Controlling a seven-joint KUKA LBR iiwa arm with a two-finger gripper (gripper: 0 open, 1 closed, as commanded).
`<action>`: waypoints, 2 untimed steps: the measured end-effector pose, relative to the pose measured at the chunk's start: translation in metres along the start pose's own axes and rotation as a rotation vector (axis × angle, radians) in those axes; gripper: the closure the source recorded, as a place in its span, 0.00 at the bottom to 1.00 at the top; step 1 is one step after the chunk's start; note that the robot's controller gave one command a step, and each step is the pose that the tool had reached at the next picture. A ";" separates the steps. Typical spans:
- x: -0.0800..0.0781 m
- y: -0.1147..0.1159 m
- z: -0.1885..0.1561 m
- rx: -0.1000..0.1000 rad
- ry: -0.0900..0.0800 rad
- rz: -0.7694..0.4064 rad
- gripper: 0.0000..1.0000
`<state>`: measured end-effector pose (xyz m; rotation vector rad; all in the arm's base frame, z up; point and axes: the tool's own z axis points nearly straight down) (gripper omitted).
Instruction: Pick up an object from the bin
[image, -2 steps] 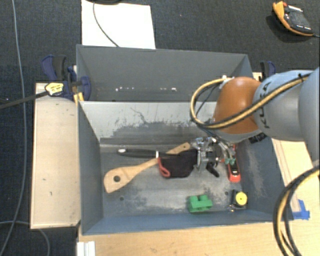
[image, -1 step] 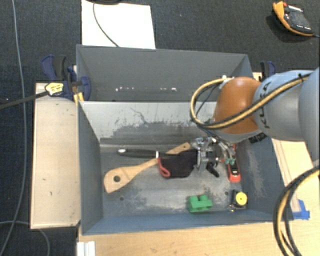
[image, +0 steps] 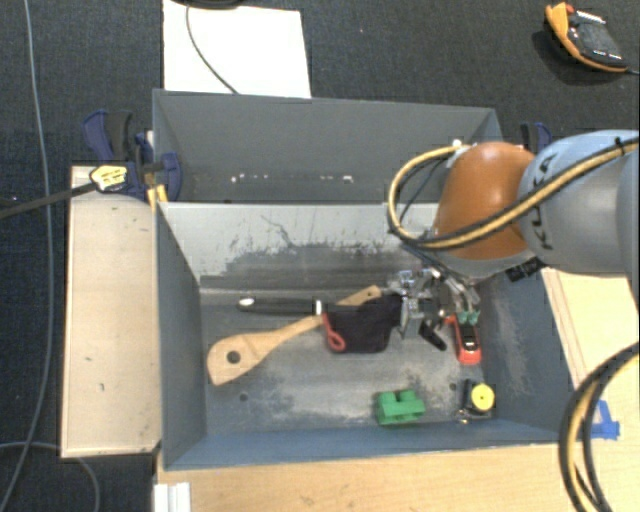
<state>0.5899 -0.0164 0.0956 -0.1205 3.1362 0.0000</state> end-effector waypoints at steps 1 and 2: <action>-0.002 0.000 -0.040 0.000 -0.004 0.000 1.00; -0.002 0.000 -0.072 0.001 -0.007 0.000 1.00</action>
Offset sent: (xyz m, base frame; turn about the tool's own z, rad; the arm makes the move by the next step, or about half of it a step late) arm 0.0016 0.0001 0.0331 -0.0001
